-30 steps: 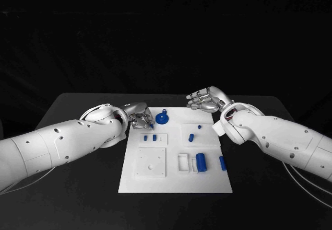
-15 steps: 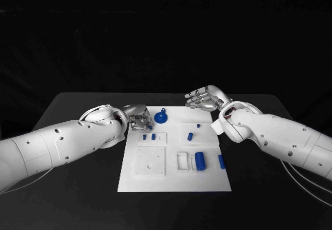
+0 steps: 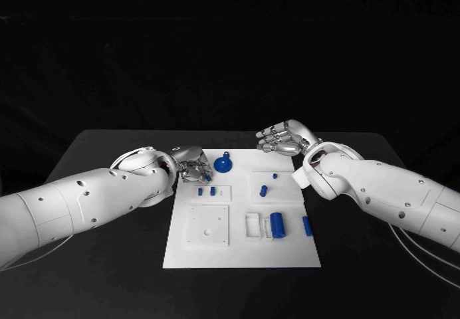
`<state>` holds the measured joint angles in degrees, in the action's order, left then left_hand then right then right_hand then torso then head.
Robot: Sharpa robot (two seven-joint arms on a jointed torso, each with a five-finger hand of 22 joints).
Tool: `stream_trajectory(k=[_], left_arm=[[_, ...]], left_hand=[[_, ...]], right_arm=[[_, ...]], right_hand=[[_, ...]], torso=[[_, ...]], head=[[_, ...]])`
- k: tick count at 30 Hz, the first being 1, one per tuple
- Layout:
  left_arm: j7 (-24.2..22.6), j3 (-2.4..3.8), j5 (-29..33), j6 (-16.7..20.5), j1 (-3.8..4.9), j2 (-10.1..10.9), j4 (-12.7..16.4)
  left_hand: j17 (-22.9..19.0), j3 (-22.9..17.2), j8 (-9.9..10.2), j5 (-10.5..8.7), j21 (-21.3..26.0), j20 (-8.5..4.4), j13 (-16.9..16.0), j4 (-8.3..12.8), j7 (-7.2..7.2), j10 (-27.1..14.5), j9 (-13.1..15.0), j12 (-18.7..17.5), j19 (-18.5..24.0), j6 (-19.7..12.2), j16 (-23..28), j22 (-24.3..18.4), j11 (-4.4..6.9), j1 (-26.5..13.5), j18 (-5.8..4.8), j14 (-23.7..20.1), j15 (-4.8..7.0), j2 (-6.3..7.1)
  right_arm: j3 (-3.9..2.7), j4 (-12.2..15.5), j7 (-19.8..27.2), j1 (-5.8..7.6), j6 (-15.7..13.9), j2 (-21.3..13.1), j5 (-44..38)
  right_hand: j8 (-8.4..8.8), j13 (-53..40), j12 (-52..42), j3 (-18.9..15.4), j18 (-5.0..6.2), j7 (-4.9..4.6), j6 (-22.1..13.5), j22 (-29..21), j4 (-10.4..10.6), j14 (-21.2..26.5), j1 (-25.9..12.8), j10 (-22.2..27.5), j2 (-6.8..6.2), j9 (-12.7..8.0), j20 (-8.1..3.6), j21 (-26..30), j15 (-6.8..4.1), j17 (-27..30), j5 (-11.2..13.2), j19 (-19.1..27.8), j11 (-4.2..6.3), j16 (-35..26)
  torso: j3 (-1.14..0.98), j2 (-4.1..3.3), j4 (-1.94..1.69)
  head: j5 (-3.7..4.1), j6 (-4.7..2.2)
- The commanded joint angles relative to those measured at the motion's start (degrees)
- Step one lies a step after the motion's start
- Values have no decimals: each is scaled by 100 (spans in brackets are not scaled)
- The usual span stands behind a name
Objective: Assemble the parts on the task board
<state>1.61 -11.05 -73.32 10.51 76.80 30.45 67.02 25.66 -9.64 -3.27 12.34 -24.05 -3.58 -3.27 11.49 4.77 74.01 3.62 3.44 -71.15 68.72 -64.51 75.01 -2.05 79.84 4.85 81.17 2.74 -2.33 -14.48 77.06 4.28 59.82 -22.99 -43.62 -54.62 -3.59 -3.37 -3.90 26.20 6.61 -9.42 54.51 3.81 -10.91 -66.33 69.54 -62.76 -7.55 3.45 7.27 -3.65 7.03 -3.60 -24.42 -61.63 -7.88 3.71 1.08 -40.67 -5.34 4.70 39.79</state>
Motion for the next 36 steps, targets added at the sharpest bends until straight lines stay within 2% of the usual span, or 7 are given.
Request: stream_trajectory(k=[1,10,15,20,22,23,36], left_arm=[[17,-13,-42,-8,-18,-25,-12],[1,-13,-49,85,-19,-30,-22],[-24,-13,-49,135,-20,-38,-4],[-29,-12,-49,188,-21,-40,3],[-23,-12,-49,170,-21,-42,0],[-20,-12,-49,157,-21,-44,-1],[143,-13,-105,-87,-21,-86,-5]], left_hand=[[-4,6,-31,13,-5,-6,-5,5,53,-36,5,-15,-3,-3,-8,112,-21,19,79,-17,-2,-49],[-5,-5,-31,22,-13,-4,-5,16,57,-31,5,-14,-4,-5,-7,113,-22,28,86,-16,-4,-49],[-7,-12,-31,24,-17,-3,-5,22,56,-25,5,-14,-3,0,-5,112,-21,30,90,-13,-4,-51],[-7,-19,-30,29,-22,-3,-5,32,57,-20,5,-15,-4,2,-5,113,-22,34,94,-9,-5,-49],[-7,-19,-30,29,-22,-3,-5,32,57,-20,5,-15,-4,2,-5,113,-22,34,94,-9,-5,-49],[-7,-19,-30,29,-22,-3,-5,32,57,-20,5,-15,-4,2,-5,113,-22,34,94,-9,-5,-49],[-12,-23,-30,-20,-31,7,-4,37,62,-59,4,-15,14,-23,10,112,-32,15,97,-32,-11,-47]], right_arm=[[-2,1,66,0,64,5,-3],[-2,-4,63,0,68,8,-3],[-2,-8,62,0,72,13,-3],[-2,-13,62,0,75,15,-3],[-2,-13,62,0,76,14,-3],[-2,-12,62,0,77,14,-3],[-2,-14,61,0,91,13,-3]], right_hand=[[16,6,23,20,45,1,36,-7,5,25,-7,3,7,-2,-12,-27,-15,9,-14,30,10,-16],[16,6,23,20,45,1,36,-7,5,25,-7,3,7,-2,-12,-27,-15,9,-14,30,10,-16],[16,6,23,20,45,1,36,-7,5,25,-7,3,7,-2,-12,-27,-15,9,-14,30,10,-16],[15,5,22,33,45,2,47,-6,-1,26,-7,2,12,-1,-12,-28,-15,9,-13,29,10,-17],[15,5,22,33,45,2,47,-6,-1,26,-7,2,12,-1,-12,-28,-15,9,-13,29,10,-17],[15,5,22,33,45,2,47,-6,-1,26,-7,2,12,-1,-12,-28,-15,9,-13,29,10,-17],[15,5,22,45,46,3,66,-6,-4,25,-10,0,15,0,-13,-28,-16,9,-11,27,10,-17]], torso=[[1,0,2],[7,-3,-7],[1,1,4],[3,0,-4],[2,0,-6],[1,2,-7],[-2,-1,1]], head=[[1,-11],[10,-4],[2,-11],[5,-8],[6,-33],[3,-11],[-7,-3]])
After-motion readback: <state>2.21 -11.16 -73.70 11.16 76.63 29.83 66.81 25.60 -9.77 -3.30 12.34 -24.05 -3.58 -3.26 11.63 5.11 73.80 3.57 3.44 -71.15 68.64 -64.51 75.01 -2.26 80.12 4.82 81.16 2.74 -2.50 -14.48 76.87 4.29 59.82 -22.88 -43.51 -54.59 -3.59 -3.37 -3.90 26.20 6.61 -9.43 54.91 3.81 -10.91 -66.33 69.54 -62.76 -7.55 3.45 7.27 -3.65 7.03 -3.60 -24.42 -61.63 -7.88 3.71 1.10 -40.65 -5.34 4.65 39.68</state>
